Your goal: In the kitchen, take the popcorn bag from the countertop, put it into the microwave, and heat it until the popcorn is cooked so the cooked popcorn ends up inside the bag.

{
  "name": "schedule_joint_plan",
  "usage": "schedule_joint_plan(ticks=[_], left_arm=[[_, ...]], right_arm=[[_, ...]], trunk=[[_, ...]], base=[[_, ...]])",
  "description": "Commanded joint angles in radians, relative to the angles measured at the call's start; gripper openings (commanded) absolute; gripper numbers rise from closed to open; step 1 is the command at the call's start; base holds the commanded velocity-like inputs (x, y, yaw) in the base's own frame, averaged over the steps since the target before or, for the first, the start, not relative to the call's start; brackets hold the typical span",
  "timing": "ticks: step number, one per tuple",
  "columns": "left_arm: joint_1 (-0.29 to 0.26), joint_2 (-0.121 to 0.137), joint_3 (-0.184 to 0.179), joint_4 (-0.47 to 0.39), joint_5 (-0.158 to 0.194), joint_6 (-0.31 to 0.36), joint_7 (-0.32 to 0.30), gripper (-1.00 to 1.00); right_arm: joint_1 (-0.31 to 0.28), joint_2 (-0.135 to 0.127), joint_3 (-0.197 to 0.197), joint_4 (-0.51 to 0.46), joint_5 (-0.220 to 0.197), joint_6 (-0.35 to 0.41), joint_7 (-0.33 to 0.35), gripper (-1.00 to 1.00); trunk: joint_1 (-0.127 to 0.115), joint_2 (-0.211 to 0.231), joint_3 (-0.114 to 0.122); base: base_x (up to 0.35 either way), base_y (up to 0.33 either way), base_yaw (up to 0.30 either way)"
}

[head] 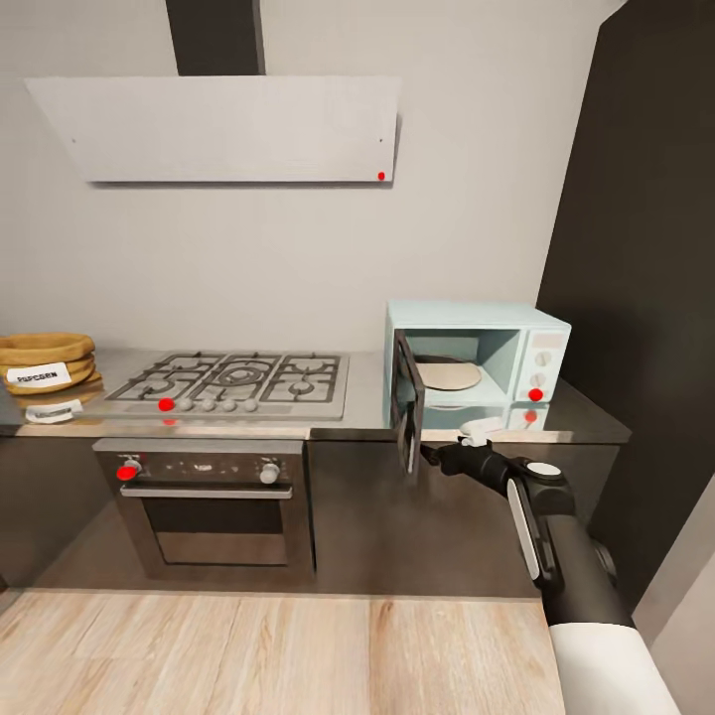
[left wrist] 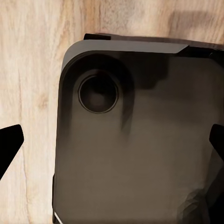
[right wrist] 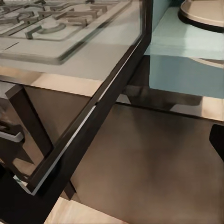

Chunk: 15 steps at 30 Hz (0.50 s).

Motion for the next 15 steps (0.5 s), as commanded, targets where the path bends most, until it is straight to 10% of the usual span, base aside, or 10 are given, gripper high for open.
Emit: schedule_joint_plan(ticks=[1,15], left_arm=[[-0.001,0.0,0.0,0.001,0.009,-0.003,0.0,1.0],[-0.001,0.0,0.002,0.001,0.01,-0.003,0.0,1.0]], right_arm=[[0.0,0.002,-0.003,-0.001,-0.006,0.009,0.014,1.0],[0.0,-0.009,-0.046,0.015,-0.011,0.009,-0.003,1.0]], trunk=[[0.0,0.0,-0.001],[0.0,0.0,-0.001]], base=[[0.0,0.0,0.0],[0.0,0.0,0.0]])
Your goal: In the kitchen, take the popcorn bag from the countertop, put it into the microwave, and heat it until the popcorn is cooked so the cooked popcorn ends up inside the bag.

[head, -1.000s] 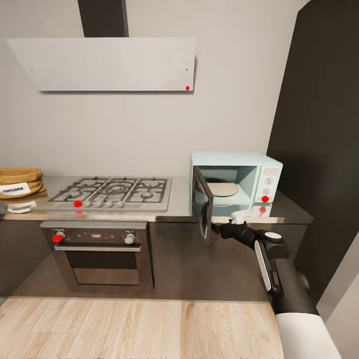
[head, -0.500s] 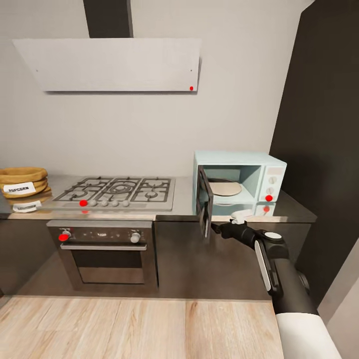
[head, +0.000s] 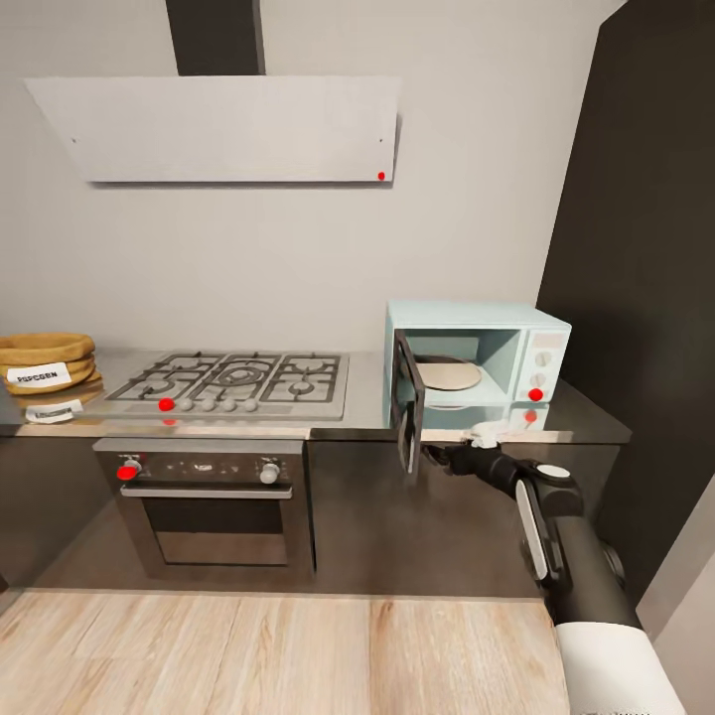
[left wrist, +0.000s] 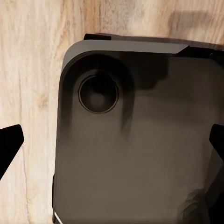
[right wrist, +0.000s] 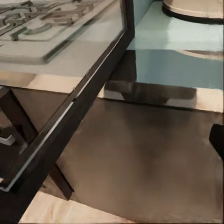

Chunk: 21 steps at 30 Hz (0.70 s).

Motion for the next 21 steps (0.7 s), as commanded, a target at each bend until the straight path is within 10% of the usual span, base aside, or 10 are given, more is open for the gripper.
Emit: schedule_joint_plan(ticks=[1,11,18,21], left_arm=[[0.0,0.0,0.001,0.0,0.01,-0.002,0.0,1.0],[0.0,-0.001,0.002,0.0,0.011,-0.004,0.0,1.0],[0.0,-0.001,0.002,-0.001,0.011,-0.004,0.0,1.0],[0.0,-0.001,0.003,-0.001,0.011,-0.004,0.001,1.0]], right_arm=[[-0.001,-0.005,-0.016,0.0,0.011,0.004,0.006,1.0],[0.062,-0.138,-0.166,0.43,0.109,-0.012,-0.052,1.0],[0.065,-0.235,-0.171,1.064,0.112,-0.339,-0.088,1.0],[0.065,-0.231,-0.168,1.244,0.112,-0.481,-0.142,1.0]], trunk=[[0.0,-0.001,-0.001],[0.0,-0.001,-0.001],[0.0,-0.001,-0.001],[0.0,-0.001,-0.001]], base=[[0.0,0.0,0.0],[0.0,0.0,0.0],[0.0,0.0,0.0],[0.0,0.0,0.0]])
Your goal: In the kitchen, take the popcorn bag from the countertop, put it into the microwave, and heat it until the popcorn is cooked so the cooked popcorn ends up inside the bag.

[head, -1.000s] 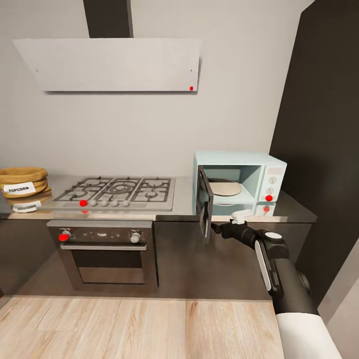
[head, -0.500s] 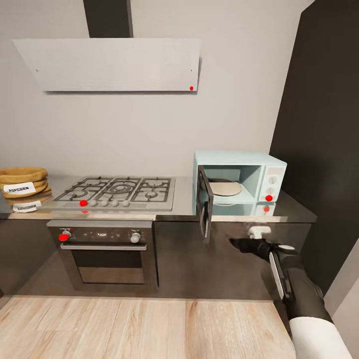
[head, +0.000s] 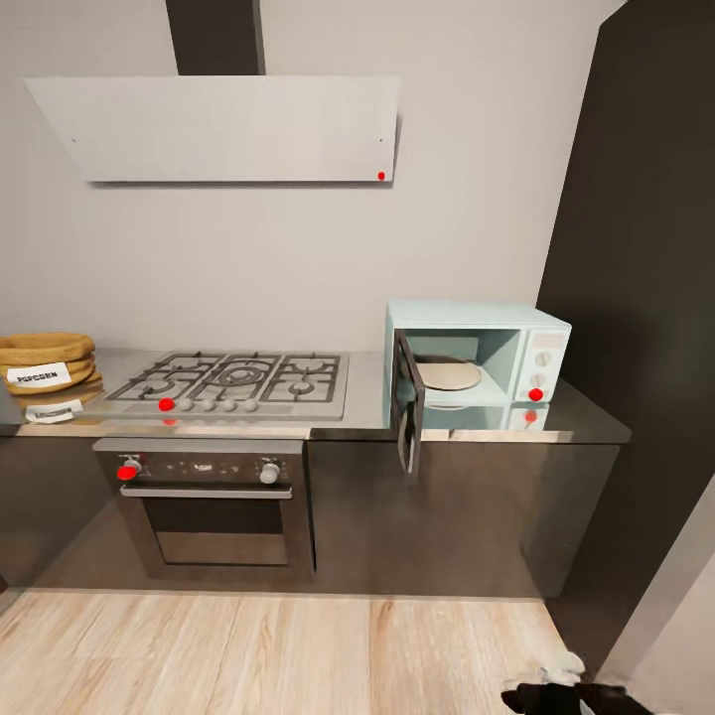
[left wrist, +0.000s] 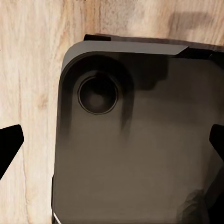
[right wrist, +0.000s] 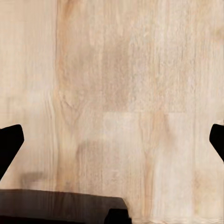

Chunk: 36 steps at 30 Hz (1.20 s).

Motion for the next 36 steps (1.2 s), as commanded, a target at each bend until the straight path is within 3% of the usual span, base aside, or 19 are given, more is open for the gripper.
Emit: schedule_joint_plan(ticks=[1,3,5,6,9,14,25,28,36], left_arm=[[0.0,0.0,0.001,0.0,0.01,-0.002,0.0,1.0],[0.0,0.0,0.001,0.0,0.015,-0.002,0.0,1.0],[0.0,0.001,0.001,0.001,0.033,-0.002,-0.001,1.0],[0.0,0.001,0.0,0.001,0.05,-0.002,-0.001,1.0],[0.0,0.002,-0.001,0.002,0.093,-0.001,-0.001,1.0],[0.0,0.002,-0.003,0.002,0.108,-0.001,-0.001,1.0],[0.0,0.001,-0.005,0.002,0.109,-0.001,-0.002,1.0],[0.0,0.001,-0.005,0.002,0.109,-0.001,-0.002,1.0],[0.0,-0.001,-0.005,0.002,0.108,-0.002,-0.002,1.0]], right_arm=[[-0.005,0.004,-0.008,0.078,0.007,-0.057,-0.046,1.0],[0.003,0.008,-0.007,0.117,0.006,-0.109,-0.108,1.0],[0.071,0.009,-0.007,0.126,0.005,-0.146,-0.129,1.0],[0.134,0.01,-0.007,0.128,0.005,-0.181,-0.145,1.0],[0.254,0.029,-0.007,0.131,0.004,-0.253,-0.2,1.0],[0.328,0.059,-0.008,0.131,0.004,-0.293,-0.219,1.0],[0.342,0.093,-0.007,0.132,0.001,-0.303,-0.296,1.0],[0.342,0.108,-0.007,0.132,0.002,-0.302,-0.3,1.0],[0.342,0.113,-0.006,0.13,0.005,-0.302,-0.302,1.0]], trunk=[[0.0,-0.001,-0.001],[0.0,-0.001,-0.001],[0.0,-0.001,-0.001],[0.0,-0.001,-0.001],[0.0,-0.001,-0.001],[0.0,-0.001,-0.001],[0.0,-0.001,-0.001],[0.0,-0.001,-0.001],[0.0,-0.001,-0.001]], base=[[0.0,0.0,0.0],[0.0,0.0,0.0],[0.0,0.0,0.0],[0.0,0.0,0.0],[0.0,0.0,0.0],[0.0,0.0,0.0],[0.0,0.0,0.0],[0.0,0.0,0.178],[0.0,0.0,0.262]])
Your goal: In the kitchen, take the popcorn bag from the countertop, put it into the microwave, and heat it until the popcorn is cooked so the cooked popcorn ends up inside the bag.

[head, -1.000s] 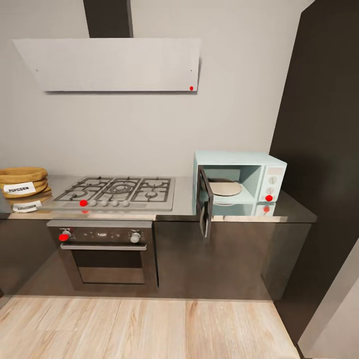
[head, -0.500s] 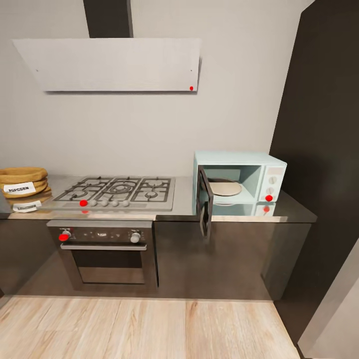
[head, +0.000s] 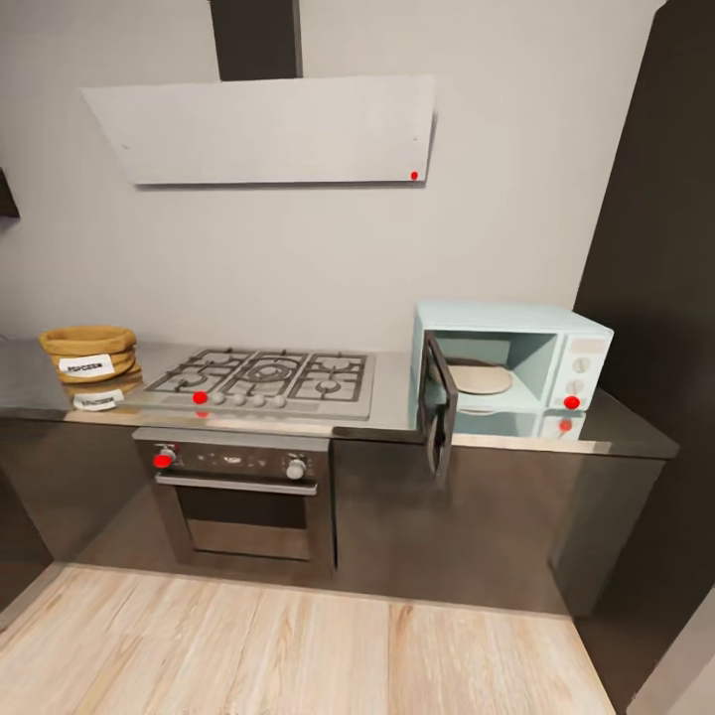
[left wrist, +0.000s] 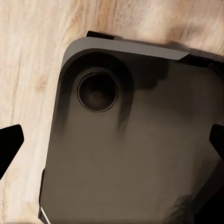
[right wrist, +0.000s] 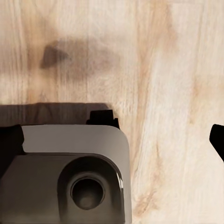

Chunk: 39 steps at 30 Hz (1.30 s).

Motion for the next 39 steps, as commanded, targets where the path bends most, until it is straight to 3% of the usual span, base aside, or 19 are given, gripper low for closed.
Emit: schedule_joint_plan(ticks=[1,8,12,18,20,23,25,34,39], left_arm=[[0.0,0.0,0.002,0.0,0.006,-0.003,0.0,1.0],[0.0,0.0,0.003,0.0,0.007,-0.004,0.0,1.0],[0.0,0.0,0.004,0.0,0.007,-0.005,0.0,1.0],[0.0,0.0,0.005,0.0,0.009,-0.005,0.002,1.0],[0.0,0.004,0.005,0.002,0.028,-0.004,0.003,1.0],[0.0,0.004,0.003,0.003,0.1,-0.003,0.003,1.0],[0.0,0.003,0.002,0.004,0.121,-0.003,0.002,1.0],[0.0,0.003,-0.005,0.004,0.123,-0.004,0.003,1.0],[0.0,0.002,0.0,0.003,0.127,-0.005,0.004,1.0]], right_arm=[[-0.001,0.002,-0.009,0.004,0.008,-0.006,0.002,1.0],[0.003,0.006,-0.007,0.005,0.009,-0.003,0.003,1.0],[0.02,0.034,-0.006,0.005,0.009,0.0,0.002,1.0],[0.025,0.042,-0.006,0.005,0.009,0.0,-0.006,1.0],[0.025,0.041,-0.007,0.005,0.008,0.0,-0.006,1.0],[0.025,0.041,-0.007,0.005,0.006,0.001,-0.007,1.0],[0.025,0.04,-0.006,0.005,0.008,0.0,-0.006,1.0],[0.025,0.039,-0.004,0.005,0.01,-0.001,-0.011,1.0],[0.025,0.038,-0.005,0.005,0.008,-0.002,-0.063,1.0]], trunk=[[0.0,-0.001,-0.001],[0.0,-0.001,0.0],[0.0,-0.001,0.001],[0.0,-0.001,0.004],[0.0,-0.001,0.004],[0.0,-0.001,0.006],[0.0,-0.001,0.007],[0.0,-0.001,0.011],[0.0,-0.001,0.014]], base=[[0.0,0.0,0.269],[0.0,0.0,0.269],[0.0,0.0,0.269],[0.0,0.0,0.269],[0.0,0.0,0.269],[0.0,0.0,0.269],[0.0,0.0,0.24],[0.0,0.0,0.238],[0.0,0.0,0.261]])
